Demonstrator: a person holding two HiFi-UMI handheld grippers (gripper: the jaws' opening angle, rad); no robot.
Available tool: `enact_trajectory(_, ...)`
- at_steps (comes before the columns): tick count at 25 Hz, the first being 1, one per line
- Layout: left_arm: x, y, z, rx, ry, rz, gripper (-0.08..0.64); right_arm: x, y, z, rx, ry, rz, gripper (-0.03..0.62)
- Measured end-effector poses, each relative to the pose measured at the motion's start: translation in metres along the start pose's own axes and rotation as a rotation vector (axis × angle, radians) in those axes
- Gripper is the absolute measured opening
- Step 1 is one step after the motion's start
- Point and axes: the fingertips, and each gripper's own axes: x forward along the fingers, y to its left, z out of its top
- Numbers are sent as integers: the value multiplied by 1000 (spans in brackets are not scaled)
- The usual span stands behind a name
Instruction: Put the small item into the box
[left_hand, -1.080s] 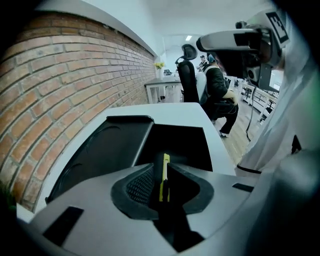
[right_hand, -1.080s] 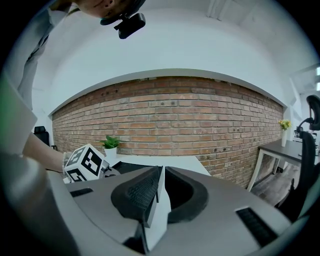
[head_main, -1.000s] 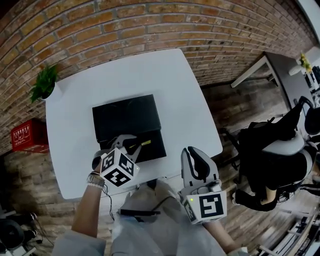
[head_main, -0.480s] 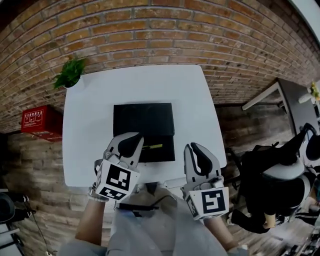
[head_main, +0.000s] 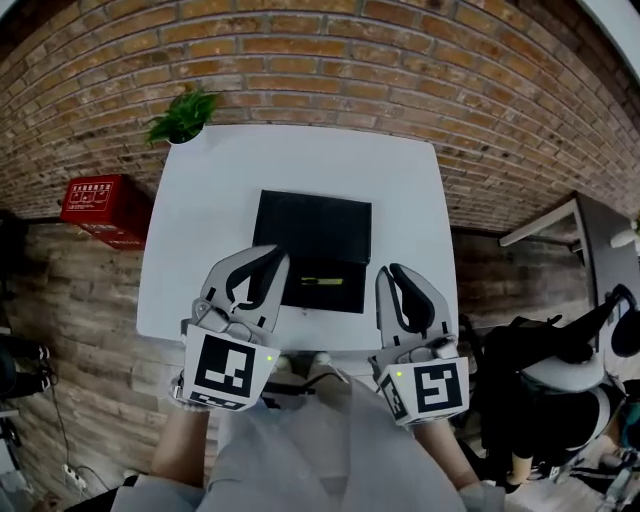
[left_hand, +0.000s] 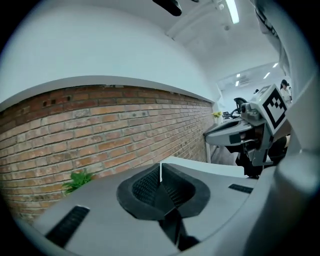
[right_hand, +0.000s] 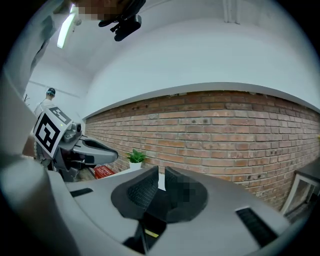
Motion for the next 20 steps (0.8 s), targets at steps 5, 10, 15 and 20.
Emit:
enact_trajectory(5,-16,6,5,-18,-21,50,28,2,9,4,-9,-6,30,64)
enact_trajectory(10,-28,9,3,-9,-19,78,26,6,16,4,-10,-1,50,64)
enact_trajectory(15,-32,6,2,-7,-14,87,26,5,20,-1,-13,14,66,64)
enact_trajectory(20,-34,5,1,6,-8,89,26,5,23,-3,-16,21,72,63)
